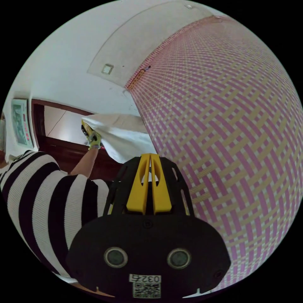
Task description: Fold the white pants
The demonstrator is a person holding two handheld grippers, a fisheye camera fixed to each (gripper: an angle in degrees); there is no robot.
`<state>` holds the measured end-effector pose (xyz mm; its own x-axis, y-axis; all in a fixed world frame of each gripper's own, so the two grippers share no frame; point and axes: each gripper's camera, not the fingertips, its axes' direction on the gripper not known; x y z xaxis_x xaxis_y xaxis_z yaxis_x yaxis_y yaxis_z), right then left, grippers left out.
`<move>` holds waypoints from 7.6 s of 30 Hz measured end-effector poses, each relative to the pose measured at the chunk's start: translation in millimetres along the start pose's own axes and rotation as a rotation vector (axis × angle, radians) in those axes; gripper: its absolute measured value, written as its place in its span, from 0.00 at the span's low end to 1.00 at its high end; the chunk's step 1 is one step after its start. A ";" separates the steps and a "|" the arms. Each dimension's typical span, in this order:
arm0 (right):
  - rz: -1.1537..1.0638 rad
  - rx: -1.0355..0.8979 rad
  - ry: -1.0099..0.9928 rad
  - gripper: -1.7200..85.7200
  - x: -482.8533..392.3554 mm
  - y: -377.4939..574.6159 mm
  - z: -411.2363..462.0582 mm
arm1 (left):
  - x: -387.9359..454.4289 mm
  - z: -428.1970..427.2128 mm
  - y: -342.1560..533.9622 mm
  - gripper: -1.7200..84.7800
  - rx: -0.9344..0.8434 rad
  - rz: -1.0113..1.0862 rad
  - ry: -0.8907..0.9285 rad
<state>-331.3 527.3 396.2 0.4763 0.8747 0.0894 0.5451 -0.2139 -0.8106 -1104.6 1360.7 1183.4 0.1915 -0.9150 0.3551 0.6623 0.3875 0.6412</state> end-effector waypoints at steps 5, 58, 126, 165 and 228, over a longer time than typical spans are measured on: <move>-0.025 0.135 -0.051 0.01 38.5 52.3 -45.2 | 104.7 153.3 -32.1 0.01 -0.450 0.169 0.255; 0.528 0.813 0.079 0.01 167.8 251.8 -136.4 | 225.5 483.7 255.4 0.10 -1.976 0.615 -0.534; 0.903 0.736 -0.101 0.03 220.5 336.0 -88.0 | 22.1 457.8 2.7 0.01 -1.038 -0.981 -0.468; 1.042 0.935 0.052 0.07 276.9 490.4 -188.1 | -21.8 278.6 -42.8 0.03 -0.900 -0.848 -0.850; 0.072 0.446 0.209 0.01 197.7 338.0 -362.1 | 115.8 418.6 166.6 0.01 -1.010 -0.452 -1.069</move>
<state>196.9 470.4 349.5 0.6552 0.7486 0.1013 0.1793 -0.0238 -0.9835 -1275.3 1366.4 1616.0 -0.4545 -0.2547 0.8536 0.8038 -0.5303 0.2697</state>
